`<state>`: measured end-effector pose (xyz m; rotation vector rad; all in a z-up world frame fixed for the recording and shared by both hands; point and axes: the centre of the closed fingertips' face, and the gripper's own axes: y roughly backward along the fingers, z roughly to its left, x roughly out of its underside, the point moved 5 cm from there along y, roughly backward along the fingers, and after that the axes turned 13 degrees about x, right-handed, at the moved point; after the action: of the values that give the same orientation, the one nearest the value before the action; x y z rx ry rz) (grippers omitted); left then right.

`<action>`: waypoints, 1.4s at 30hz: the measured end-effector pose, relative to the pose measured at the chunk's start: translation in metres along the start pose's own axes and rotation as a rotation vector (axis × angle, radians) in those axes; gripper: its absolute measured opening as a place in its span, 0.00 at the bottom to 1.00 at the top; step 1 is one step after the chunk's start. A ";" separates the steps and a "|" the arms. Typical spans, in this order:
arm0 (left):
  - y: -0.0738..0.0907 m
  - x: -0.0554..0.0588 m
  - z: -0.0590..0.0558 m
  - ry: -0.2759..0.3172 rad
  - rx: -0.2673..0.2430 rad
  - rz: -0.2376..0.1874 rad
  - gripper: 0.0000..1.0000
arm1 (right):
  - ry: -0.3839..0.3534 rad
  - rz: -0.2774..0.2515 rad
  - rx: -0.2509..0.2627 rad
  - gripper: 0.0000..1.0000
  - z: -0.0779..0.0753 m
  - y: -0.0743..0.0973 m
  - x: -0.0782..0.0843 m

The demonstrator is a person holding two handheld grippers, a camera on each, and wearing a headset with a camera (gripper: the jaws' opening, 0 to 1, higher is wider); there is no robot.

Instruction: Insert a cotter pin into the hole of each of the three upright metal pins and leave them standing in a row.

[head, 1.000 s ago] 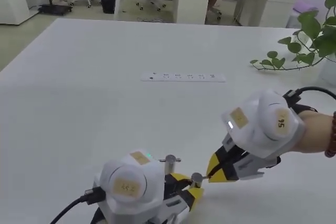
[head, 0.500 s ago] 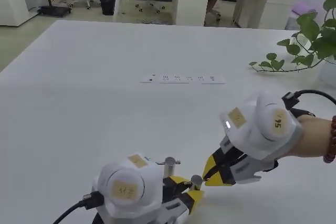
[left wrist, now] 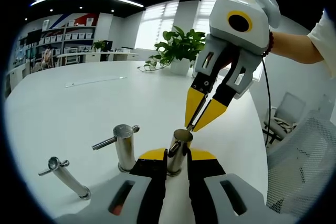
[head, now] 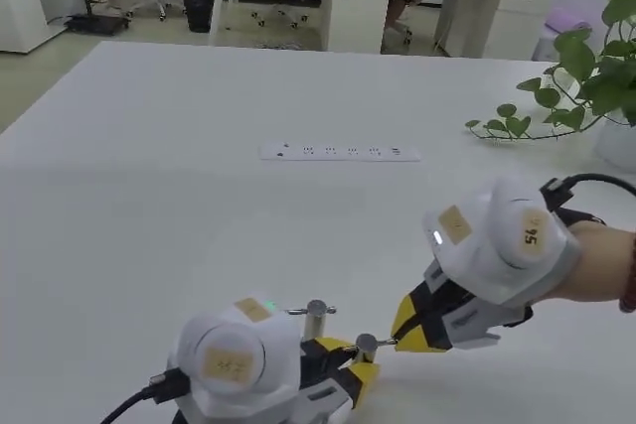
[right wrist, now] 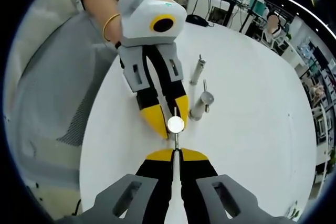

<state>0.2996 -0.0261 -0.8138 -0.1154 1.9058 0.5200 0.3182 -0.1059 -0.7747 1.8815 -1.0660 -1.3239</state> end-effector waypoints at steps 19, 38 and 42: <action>-0.001 0.002 0.001 0.043 0.012 -0.021 0.14 | 0.010 -0.010 0.005 0.05 0.001 -0.004 -0.009; 0.004 0.000 0.002 0.024 0.004 0.005 0.15 | -0.215 -0.086 0.007 0.19 0.003 -0.009 -0.022; 0.006 0.003 0.002 0.028 0.001 0.030 0.16 | -0.235 -0.093 0.016 0.18 0.004 -0.014 -0.023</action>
<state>0.2985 -0.0197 -0.8152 -0.0945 1.9379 0.5398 0.3138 -0.0789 -0.7763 1.8398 -1.1178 -1.6257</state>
